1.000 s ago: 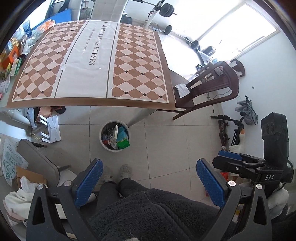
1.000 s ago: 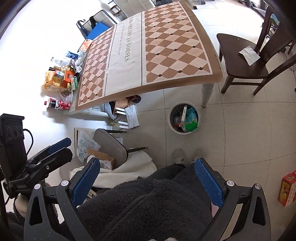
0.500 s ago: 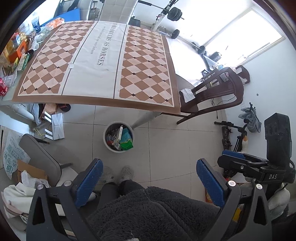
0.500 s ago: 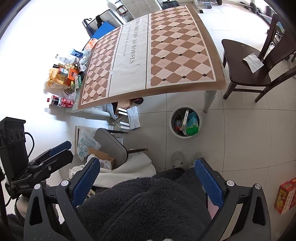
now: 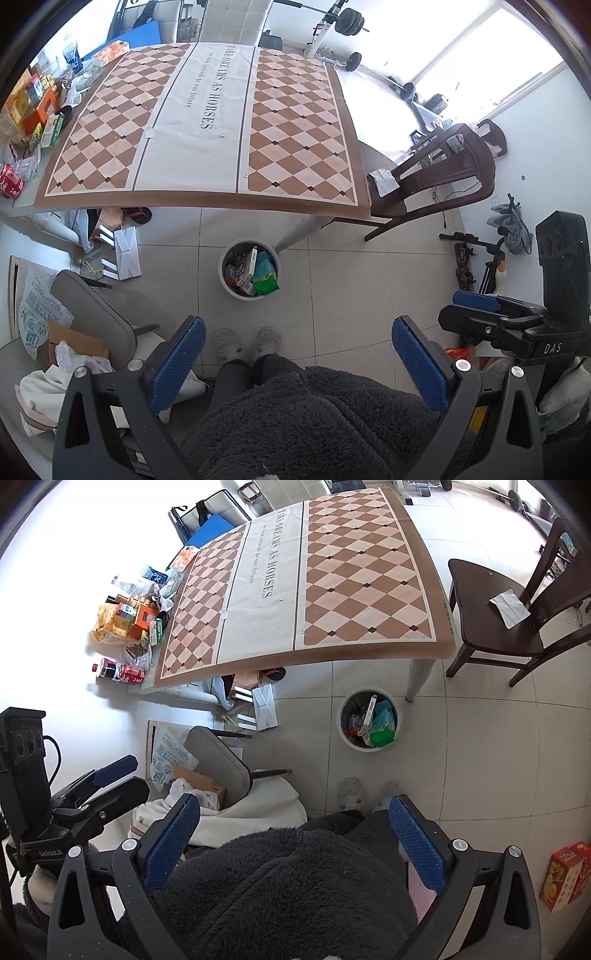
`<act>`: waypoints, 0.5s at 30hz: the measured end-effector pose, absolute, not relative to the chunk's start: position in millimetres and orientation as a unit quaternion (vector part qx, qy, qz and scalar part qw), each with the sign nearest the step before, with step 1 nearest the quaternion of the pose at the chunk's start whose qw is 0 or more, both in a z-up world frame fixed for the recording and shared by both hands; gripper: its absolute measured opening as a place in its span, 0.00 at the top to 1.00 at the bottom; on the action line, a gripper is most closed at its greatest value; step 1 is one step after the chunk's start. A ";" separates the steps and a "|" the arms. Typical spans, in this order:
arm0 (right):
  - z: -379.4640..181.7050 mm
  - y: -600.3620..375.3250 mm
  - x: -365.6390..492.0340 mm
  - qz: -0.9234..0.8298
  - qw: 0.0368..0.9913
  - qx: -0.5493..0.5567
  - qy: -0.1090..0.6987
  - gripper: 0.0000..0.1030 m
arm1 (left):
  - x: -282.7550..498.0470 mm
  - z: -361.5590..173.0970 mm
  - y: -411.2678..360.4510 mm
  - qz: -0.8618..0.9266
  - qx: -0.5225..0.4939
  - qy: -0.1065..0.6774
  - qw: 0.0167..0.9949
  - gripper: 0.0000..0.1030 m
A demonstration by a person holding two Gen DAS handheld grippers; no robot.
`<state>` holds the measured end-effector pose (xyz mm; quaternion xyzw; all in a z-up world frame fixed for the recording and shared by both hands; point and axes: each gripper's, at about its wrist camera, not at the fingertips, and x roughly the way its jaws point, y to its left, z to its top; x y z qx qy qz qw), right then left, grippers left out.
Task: Collect trash
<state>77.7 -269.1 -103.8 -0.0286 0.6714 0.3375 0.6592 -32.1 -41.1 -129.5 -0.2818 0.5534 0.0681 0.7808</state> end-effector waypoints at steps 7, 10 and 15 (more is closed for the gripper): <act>-106.2 -270.3 73.1 0.339 0.655 -0.034 0.675 0.00 | -34.1 -128.8 -38.7 0.069 -0.280 0.553 0.782 0.00; -105.7 -269.9 72.6 0.338 0.656 -0.035 0.674 0.00 | -33.6 -128.4 -37.5 0.069 -0.279 0.553 0.782 0.00; -106.5 -274.1 70.6 0.335 0.658 -0.033 0.674 0.00 | -32.0 -128.3 -39.5 0.071 -0.282 0.552 0.781 0.00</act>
